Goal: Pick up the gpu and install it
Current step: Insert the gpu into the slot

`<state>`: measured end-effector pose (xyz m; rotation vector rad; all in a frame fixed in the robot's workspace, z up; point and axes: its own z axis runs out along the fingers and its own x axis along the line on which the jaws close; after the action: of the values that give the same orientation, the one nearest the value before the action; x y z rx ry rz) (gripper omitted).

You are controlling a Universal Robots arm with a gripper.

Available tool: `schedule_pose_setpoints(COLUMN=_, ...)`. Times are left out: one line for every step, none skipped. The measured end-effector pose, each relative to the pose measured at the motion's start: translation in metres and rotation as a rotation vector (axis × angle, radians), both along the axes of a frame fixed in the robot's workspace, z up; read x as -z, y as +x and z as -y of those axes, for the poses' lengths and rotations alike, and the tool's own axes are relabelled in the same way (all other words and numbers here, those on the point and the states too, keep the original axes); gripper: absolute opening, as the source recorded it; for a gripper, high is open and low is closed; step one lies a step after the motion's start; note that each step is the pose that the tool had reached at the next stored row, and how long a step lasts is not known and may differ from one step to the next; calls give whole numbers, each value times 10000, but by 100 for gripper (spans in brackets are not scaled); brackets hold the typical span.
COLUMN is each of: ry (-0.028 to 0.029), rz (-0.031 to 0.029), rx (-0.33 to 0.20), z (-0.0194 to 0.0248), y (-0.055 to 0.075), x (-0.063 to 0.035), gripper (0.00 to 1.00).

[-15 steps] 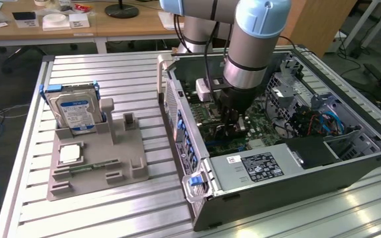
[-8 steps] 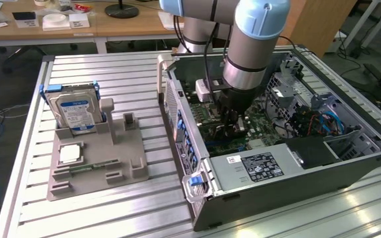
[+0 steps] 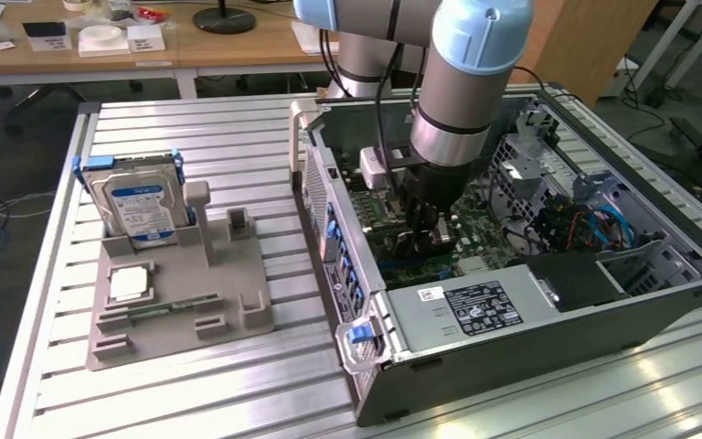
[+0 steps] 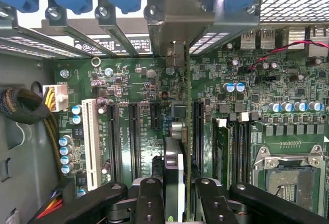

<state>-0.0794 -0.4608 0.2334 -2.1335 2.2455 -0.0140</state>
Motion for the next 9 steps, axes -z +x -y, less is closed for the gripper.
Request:
schedule_pose_setpoints(ry=3, rz=0, rx=0, z=0, y=0, x=0, gripper=28)
schedule_pose_setpoints(ry=4, rz=0, rx=1, z=0, y=0, x=0, gripper=28)
schedule_pose_setpoints(ry=6, rz=-1, rx=0, z=0, y=0, x=0, gripper=28)
schedule_pose_setpoints(ry=7, rz=0, rx=0, z=0, y=0, x=0, gripper=28)
schedule_pose_setpoints(ry=9, rz=0, rx=1, z=0, y=0, x=0, gripper=28)
schedule_pose_setpoints(ry=11, rz=0, rx=1, z=0, y=0, x=0, gripper=28)
schedule_pose_setpoints(ry=13, rz=0, rx=0, z=0, y=0, x=-1, gripper=28)
schedule_pose_setpoints(ry=12, rz=0, rx=0, z=-2, y=0, x=-5, gripper=28)
schedule_pose_setpoints(ry=10, rz=-2, rx=-2, z=-3, y=1, x=-14, gripper=28)
